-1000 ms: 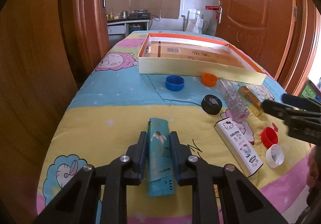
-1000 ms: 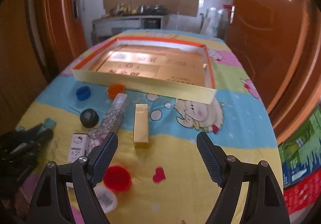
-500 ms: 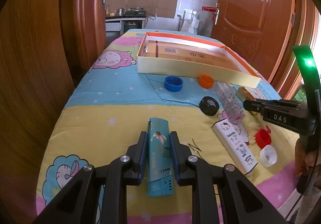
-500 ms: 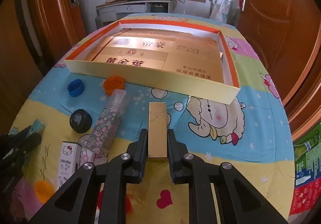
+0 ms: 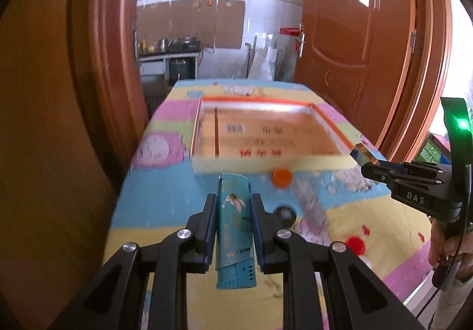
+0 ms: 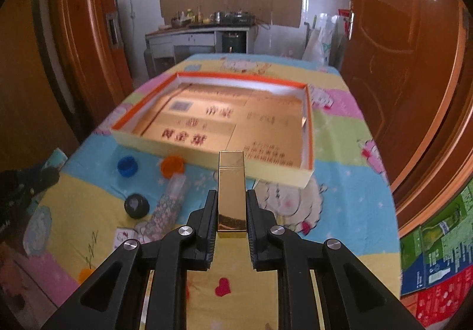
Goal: Organize rigid objects
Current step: 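Carry the teal tube and gold block into the cardboard tray with both grippers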
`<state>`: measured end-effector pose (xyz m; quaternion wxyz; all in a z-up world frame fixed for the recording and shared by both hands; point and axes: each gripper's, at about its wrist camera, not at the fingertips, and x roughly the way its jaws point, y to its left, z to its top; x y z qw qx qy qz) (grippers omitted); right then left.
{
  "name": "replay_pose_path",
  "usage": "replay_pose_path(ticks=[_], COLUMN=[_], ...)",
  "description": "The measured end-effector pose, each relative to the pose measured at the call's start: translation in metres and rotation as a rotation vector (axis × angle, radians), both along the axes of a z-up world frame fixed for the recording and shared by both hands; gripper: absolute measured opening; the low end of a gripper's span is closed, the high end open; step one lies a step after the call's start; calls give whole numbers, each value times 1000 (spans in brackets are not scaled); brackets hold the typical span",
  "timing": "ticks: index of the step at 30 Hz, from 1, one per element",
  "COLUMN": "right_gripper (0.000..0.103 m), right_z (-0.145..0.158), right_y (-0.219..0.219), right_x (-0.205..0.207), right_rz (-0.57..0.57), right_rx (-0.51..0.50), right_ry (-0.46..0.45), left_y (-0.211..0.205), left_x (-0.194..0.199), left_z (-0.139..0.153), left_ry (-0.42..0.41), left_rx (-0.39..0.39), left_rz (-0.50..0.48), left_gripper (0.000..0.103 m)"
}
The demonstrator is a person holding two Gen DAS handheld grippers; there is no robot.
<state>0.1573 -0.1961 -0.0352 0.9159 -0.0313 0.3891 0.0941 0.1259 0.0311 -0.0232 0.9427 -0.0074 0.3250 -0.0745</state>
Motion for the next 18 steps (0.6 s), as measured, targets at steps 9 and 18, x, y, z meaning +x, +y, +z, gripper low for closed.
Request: replay_pose_path(ticks=[9,18], right_gripper=[18,18], right_z=[43,67], right_y=[-9,-7], right_x=[21,72], right_rz=[-19,-27], right_rx=[5,34], right_ry=[-75,-93], left_y=[-12,-27], left_x=[58,136], left_z=[45,42], left_ry=[-20,72], left_rx=[8,-16], left_rz=[-26,-19], left_gripper=[22,22])
